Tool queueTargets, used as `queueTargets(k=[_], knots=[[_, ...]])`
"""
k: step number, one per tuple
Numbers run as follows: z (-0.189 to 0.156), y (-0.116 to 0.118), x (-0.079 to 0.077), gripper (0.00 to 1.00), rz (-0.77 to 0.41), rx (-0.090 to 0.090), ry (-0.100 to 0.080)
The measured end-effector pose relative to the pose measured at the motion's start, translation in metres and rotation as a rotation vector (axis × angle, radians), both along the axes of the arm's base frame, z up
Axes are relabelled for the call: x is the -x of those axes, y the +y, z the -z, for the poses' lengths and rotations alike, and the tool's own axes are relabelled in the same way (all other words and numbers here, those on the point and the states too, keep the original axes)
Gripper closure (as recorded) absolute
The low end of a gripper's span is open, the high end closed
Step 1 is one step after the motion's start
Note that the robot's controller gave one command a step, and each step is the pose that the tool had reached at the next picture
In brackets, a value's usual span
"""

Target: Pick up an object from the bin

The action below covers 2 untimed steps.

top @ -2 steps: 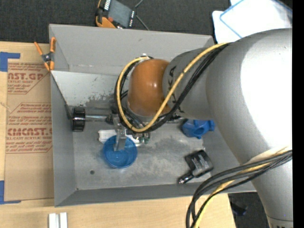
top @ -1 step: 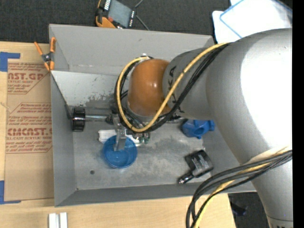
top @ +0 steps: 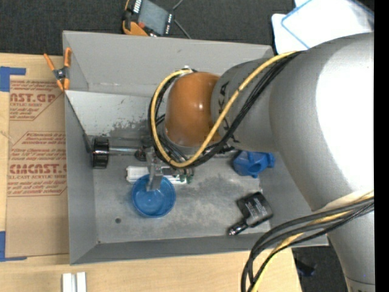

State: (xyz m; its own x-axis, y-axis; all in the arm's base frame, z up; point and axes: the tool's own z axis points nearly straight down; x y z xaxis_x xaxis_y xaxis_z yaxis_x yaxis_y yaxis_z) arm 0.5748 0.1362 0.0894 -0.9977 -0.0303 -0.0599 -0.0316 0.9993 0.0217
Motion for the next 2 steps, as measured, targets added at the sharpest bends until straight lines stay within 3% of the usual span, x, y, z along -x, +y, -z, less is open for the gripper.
queueTargets(k=[1, 2], knots=[[-0.023, 0.009, -0.004, 1.0, -0.048, 0.002, -0.01], [-0.01, 0.026, -0.005, 1.0, -0.307, 0.018, -0.022]])
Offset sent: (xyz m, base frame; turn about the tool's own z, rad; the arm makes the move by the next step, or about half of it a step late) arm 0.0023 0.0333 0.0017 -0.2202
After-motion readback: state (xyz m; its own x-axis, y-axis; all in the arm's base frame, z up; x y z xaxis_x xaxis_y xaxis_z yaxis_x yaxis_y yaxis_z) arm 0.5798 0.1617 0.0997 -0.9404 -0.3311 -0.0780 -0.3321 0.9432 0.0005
